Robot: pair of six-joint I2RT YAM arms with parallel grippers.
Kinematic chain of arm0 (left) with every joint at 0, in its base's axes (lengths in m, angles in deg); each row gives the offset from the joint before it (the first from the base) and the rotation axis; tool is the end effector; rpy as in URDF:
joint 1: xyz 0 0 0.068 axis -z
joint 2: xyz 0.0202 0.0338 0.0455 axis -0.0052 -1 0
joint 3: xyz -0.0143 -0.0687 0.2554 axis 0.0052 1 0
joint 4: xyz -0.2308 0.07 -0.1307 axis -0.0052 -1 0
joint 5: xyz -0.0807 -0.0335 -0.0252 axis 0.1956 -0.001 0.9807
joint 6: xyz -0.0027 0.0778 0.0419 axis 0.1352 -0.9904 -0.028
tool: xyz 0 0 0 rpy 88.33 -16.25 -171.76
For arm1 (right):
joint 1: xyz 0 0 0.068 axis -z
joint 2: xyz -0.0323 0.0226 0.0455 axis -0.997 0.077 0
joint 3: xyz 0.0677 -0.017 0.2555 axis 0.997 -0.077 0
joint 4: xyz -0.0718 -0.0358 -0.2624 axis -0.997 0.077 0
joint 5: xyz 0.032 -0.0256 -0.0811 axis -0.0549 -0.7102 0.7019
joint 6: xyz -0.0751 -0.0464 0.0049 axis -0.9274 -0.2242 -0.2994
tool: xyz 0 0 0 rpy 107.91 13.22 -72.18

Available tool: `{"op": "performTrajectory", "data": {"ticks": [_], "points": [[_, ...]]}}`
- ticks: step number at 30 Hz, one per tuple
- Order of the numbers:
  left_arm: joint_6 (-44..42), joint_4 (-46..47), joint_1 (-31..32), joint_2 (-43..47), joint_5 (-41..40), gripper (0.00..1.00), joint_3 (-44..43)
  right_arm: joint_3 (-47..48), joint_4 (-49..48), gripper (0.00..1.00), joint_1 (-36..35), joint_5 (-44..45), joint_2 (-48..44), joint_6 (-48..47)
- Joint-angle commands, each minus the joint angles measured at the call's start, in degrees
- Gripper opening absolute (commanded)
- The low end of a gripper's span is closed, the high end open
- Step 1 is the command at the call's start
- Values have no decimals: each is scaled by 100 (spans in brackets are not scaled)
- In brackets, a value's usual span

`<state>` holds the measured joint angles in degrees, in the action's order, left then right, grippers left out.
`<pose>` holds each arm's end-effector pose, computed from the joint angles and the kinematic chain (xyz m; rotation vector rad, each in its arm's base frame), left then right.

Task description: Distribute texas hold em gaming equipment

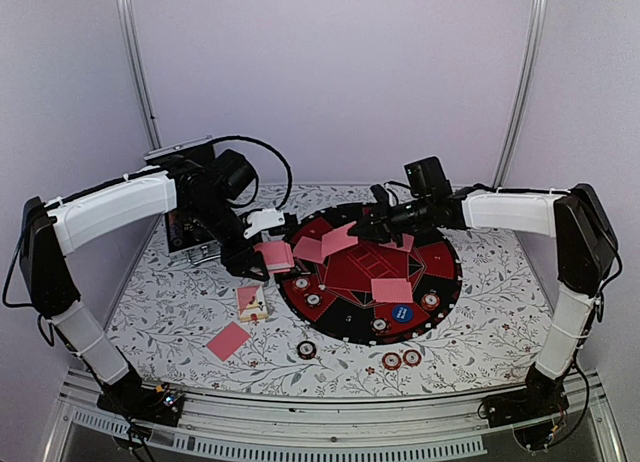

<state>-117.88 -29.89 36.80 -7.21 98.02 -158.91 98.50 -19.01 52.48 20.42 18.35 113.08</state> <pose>0.2708 -0.2323 0.2341 1.6463 2.2236 -0.4126 0.3439 0.2903 0.1990 -0.1141 2.5038 1.5983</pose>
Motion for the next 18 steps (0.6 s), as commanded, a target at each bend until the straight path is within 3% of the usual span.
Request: {"op": "performTrajectory", "data": {"ticks": [1, 5, 10, 18], "points": [[-53, 144, -19, 127, 90, 0, 6, 878, 1901, 3, 184, 1351, -238, -1225], [-66, 144, -32, 149, 64, 0, 51, 1964, 3201, 0, 181, 2701, 129, -2132], [-60, 159, -67, 172, 57, 0, 124, 3002, 4001, 0, 55, 4645, 758, -2739], [-48, 154, -106, 171, 101, 0, 109, 4999, 5075, 0, -955, 8199, 2298, -3779]]}}
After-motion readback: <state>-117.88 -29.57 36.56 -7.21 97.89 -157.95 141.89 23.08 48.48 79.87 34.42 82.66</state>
